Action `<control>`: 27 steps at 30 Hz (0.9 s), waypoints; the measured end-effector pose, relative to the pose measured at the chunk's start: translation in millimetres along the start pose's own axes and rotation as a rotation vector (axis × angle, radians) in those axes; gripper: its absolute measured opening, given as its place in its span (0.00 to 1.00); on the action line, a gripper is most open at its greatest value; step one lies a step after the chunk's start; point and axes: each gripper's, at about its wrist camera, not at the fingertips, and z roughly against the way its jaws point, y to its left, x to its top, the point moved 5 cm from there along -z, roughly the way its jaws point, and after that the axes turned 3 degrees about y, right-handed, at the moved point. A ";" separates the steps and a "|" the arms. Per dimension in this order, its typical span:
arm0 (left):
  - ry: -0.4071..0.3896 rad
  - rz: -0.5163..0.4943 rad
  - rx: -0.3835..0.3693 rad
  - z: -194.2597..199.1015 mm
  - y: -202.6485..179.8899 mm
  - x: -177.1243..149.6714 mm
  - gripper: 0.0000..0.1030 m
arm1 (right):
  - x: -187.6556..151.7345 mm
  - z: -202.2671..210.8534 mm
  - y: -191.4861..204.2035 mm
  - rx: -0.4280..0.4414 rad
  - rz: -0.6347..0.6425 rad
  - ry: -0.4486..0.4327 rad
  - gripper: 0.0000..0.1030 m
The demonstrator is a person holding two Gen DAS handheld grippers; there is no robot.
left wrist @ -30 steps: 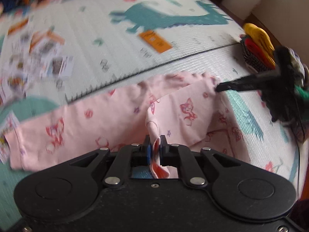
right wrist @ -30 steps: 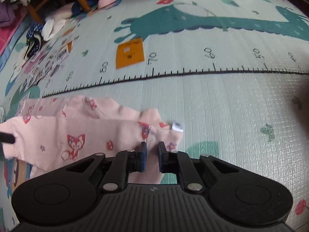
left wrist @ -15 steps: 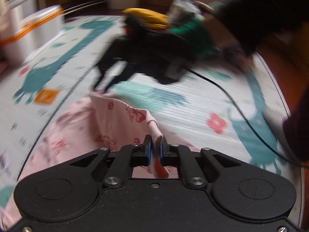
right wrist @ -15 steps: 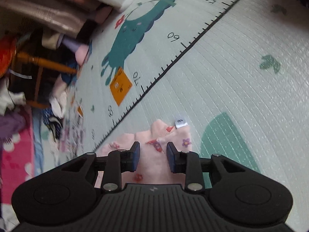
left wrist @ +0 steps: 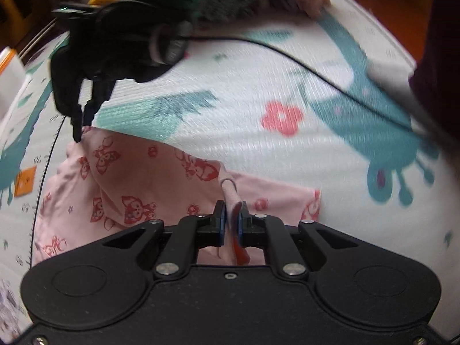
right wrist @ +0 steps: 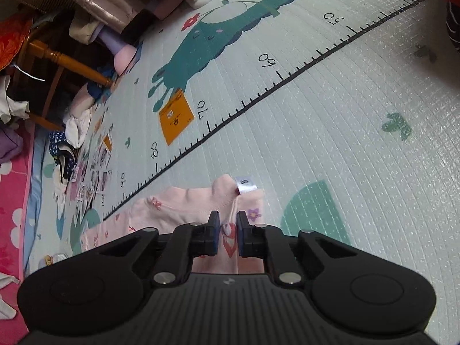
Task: Fold clothes
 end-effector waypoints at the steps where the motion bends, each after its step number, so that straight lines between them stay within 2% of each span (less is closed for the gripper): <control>1: 0.012 -0.001 -0.003 -1.9 -1.1 -0.6 0.05 | -1.4 -0.6 0.1 -0.003 0.015 0.004 0.13; 6: 0.073 -0.045 0.015 -12.0 -8.2 -1.4 0.05 | -4.3 -3.0 0.9 -0.020 0.062 0.006 0.10; 10: 0.086 -0.014 -0.008 -20.9 -11.7 -0.9 0.05 | -4.8 -3.7 2.6 -0.043 0.091 0.002 0.10; 12: 0.082 -0.005 -0.036 -22.7 -15.3 -0.8 0.14 | -4.6 -3.1 3.9 -0.055 0.104 -0.003 0.11; 14: 0.088 -0.016 -0.093 -21.9 -21.3 -2.3 0.43 | -4.6 -2.5 4.6 -0.060 0.110 -0.005 0.12; 16: 0.072 0.002 -0.148 -14.7 -20.6 -2.8 0.44 | -5.4 -1.9 4.7 -0.056 0.110 -0.003 0.14; 19: 0.035 0.119 -0.213 -2.9 -0.3 -3.8 0.44 | -7.3 -1.1 5.4 -0.056 0.125 0.003 0.14; 20: 0.020 0.199 -0.197 -1.4 15.0 -5.0 0.42 | -7.5 -0.4 5.3 -0.055 0.128 0.002 0.14; 22: 0.000 0.379 -0.112 -2.8 52.7 -12.1 0.34 | -7.6 0.4 4.9 -0.057 0.130 0.001 0.14; 24: -0.016 0.571 -0.038 -7.1 92.8 -26.2 0.34 | -7.3 0.7 4.7 -0.058 0.129 -0.003 0.14; 26: -0.026 0.747 -0.006 -13.8 127.7 -43.0 0.33 | -7.8 0.3 5.0 -0.056 0.129 -0.005 0.14; 27: -0.029 0.820 -0.015 -17.9 142.5 -50.7 0.33 | -8.1 0.3 4.8 -0.056 0.130 -0.007 0.14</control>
